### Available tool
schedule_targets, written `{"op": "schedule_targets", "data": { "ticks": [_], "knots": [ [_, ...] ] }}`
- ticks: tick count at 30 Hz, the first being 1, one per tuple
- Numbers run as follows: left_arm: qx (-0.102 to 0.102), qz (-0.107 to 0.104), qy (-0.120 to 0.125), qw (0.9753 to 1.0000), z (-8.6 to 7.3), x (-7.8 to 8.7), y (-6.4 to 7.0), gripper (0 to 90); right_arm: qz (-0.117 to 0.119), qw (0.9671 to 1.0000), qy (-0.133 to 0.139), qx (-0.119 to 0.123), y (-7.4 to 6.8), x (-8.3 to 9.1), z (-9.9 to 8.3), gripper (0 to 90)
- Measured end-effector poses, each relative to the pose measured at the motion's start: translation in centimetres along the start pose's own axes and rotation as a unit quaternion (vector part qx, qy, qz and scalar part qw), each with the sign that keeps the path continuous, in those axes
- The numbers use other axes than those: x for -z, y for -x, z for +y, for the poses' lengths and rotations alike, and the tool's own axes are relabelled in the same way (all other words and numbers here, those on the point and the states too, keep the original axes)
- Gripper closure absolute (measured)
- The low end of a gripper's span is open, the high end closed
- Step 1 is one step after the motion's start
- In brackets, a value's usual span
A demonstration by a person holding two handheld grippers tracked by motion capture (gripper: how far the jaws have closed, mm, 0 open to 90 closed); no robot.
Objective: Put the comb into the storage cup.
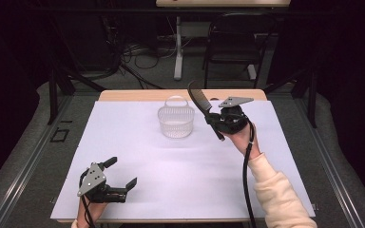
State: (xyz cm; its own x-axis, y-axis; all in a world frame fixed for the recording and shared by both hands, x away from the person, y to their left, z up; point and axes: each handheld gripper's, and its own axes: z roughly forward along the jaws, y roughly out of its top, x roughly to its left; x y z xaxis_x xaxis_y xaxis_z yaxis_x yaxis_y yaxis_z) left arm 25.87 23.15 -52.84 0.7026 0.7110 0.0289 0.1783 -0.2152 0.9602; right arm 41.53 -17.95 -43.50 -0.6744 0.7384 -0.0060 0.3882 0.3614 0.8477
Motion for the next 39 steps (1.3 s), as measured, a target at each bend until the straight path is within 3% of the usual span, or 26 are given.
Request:
{"op": "schedule_targets", "data": {
  "ticks": [12,24,39],
  "knots": [
    [0.000,0.000,-0.001,1.0000,0.0,0.0,0.0,0.0,0.004,0.9999,0.011,0.011,-0.5,-0.5,1.5,72.9],
    [-0.001,0.001,0.001,1.0000,0.0,0.1,0.0,0.0,0.010,0.9996,0.024,0.007,-0.5,-1.4,1.4,72.9],
    [0.001,0.001,-0.001,1.0000,0.0,-0.1,0.0,0.0,0.010,0.9991,0.037,0.020,-0.4,-2.1,1.8,72.9]
  ]
}}
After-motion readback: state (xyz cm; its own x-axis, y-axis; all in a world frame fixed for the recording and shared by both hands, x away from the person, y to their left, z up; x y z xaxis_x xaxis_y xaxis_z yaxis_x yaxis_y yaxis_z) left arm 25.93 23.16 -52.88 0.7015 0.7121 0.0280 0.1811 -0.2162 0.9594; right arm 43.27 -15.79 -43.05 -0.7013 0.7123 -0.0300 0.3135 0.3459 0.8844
